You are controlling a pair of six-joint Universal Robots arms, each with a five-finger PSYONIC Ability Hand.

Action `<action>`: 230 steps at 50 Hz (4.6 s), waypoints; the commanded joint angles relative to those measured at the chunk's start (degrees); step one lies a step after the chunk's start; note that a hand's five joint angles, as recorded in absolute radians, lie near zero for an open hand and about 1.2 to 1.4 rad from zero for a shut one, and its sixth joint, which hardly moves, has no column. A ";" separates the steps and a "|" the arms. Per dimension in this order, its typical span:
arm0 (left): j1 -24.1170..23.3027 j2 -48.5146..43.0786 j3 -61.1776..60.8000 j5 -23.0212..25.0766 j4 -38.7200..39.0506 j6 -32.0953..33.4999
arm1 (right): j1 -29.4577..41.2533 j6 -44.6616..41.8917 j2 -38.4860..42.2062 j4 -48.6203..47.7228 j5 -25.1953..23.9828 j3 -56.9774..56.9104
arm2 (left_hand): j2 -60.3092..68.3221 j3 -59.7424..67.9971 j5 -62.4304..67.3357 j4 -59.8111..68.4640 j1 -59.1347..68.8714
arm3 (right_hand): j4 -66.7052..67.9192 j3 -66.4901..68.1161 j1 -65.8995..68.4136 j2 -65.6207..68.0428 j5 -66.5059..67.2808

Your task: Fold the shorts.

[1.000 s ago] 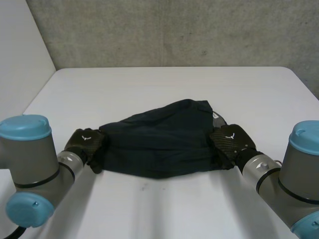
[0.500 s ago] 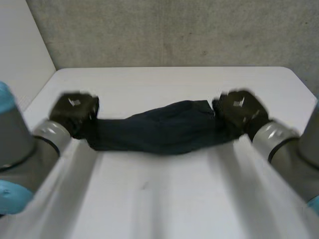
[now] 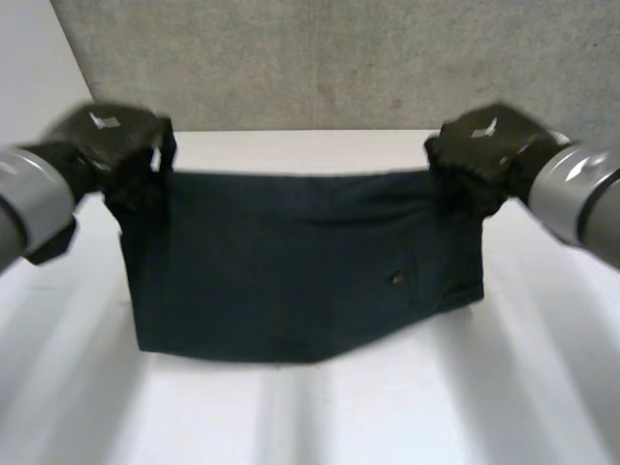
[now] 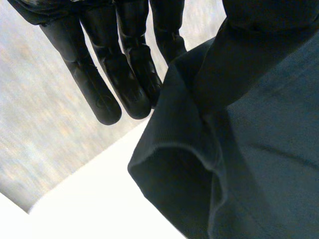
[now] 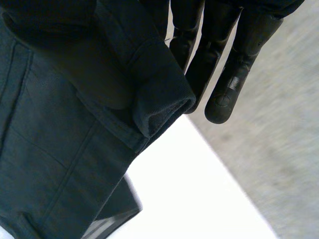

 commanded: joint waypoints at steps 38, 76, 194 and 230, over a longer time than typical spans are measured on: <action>-3.23 -18.52 12.01 -7.51 41.48 -5.05 | 1.12 6.27 20.28 -42.19 5.41 -12.73 | 11.62 11.79 14.97 11.58 15.31 | 11.70 12.45 25.53 13.21 14.34; -3.76 1.42 -23.67 -5.68 -12.61 16.81 | 1.83 -17.69 0.80 10.09 4.26 25.40 | 11.62 11.79 14.97 11.58 15.31 | 11.70 12.45 25.53 13.21 14.34; -8.07 -8.15 -21.75 -5.93 37.96 2.51 | -1.54 -23.79 2.97 -34.36 5.67 23.15 | -57.49 -57.32 -54.15 -57.54 -53.81 | 11.70 12.45 25.53 13.21 14.34; -11.40 -9.10 -10.79 -4.96 38.14 -6.52 | 9.76 20.65 1.58 -31.81 -3.67 16.10 | -56.82 -56.65 -53.48 -56.87 -53.13 | -58.30 -57.55 -44.47 -56.79 -55.66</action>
